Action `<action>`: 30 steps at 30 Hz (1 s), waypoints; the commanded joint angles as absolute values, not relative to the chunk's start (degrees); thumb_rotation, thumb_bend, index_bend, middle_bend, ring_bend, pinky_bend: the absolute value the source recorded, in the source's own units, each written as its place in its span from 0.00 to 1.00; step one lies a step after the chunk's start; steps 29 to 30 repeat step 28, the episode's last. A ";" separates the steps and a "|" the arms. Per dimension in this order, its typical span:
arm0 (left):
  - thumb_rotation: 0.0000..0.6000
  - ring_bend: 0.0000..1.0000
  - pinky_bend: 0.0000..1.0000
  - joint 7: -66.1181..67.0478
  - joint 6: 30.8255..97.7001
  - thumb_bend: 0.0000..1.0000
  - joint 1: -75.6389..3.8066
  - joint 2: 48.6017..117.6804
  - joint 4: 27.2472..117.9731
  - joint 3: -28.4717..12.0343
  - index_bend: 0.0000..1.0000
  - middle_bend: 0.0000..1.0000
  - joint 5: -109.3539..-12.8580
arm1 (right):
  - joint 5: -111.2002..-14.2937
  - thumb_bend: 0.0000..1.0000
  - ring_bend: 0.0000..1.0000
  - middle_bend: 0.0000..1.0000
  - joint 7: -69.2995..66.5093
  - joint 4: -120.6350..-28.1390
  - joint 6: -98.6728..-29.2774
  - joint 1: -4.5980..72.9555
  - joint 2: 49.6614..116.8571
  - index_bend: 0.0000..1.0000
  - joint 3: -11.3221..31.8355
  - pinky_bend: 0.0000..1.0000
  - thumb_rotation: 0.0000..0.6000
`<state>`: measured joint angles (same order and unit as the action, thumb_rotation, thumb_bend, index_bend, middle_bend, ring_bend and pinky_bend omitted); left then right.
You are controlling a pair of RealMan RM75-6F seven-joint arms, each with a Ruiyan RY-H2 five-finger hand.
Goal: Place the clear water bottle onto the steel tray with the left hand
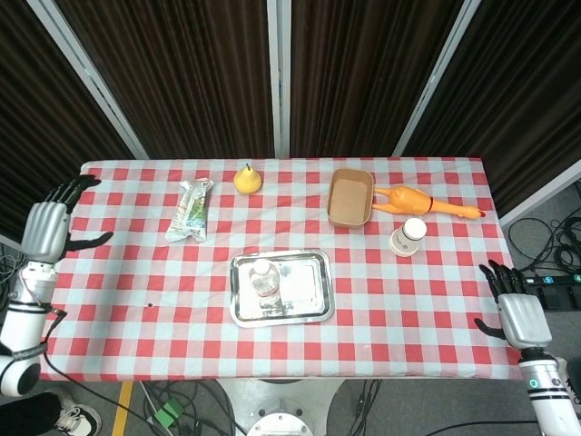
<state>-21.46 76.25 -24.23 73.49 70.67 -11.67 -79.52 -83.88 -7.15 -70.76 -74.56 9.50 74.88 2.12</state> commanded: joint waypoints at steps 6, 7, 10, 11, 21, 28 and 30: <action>1.00 0.20 0.23 -13.68 82.62 0.09 -15.81 71.77 71.54 -5.36 0.28 0.28 -81.12 | -83.80 0.11 0.00 0.00 -7.68 -70.03 -74.68 9.25 74.96 0.00 2.03 0.00 1.00; 1.00 0.20 0.22 -13.57 82.83 0.09 -15.16 71.49 72.10 -4.95 0.28 0.28 -81.13 | -83.89 0.11 0.00 0.00 -7.69 -69.97 -74.71 9.24 75.03 0.00 1.97 0.00 1.00; 1.00 0.20 0.22 -12.41 83.50 0.09 -13.45 70.54 73.68 -3.72 0.28 0.28 -81.50 | -84.15 0.11 0.00 0.00 -7.55 -69.91 -74.67 9.33 75.15 0.00 1.84 0.00 1.00; 1.00 0.20 0.22 -12.10 83.83 0.09 -12.84 70.21 74.62 -3.53 0.28 0.28 -81.43 | -84.23 0.11 0.00 0.00 -7.56 -69.93 -74.74 9.32 75.16 0.00 1.83 0.00 1.00; 1.00 0.20 0.22 -9.07 84.67 0.09 -10.66 69.46 78.25 -2.78 0.28 0.28 -82.05 | -84.27 0.11 0.00 0.00 -7.87 -69.83 -74.84 9.24 75.30 0.00 1.79 0.00 1.00; 1.00 0.20 0.22 -9.56 83.76 0.09 -10.79 69.93 77.54 -3.46 0.28 0.28 -82.01 | -84.08 0.11 0.00 0.00 -7.90 -69.59 -74.65 9.40 75.50 0.00 1.99 0.00 1.00; 1.00 0.20 0.22 -9.56 83.76 0.09 -10.79 69.93 77.54 -3.46 0.28 0.28 -82.01 | -84.08 0.11 0.00 0.00 -7.90 -69.59 -74.65 9.40 75.50 0.00 1.99 0.00 1.00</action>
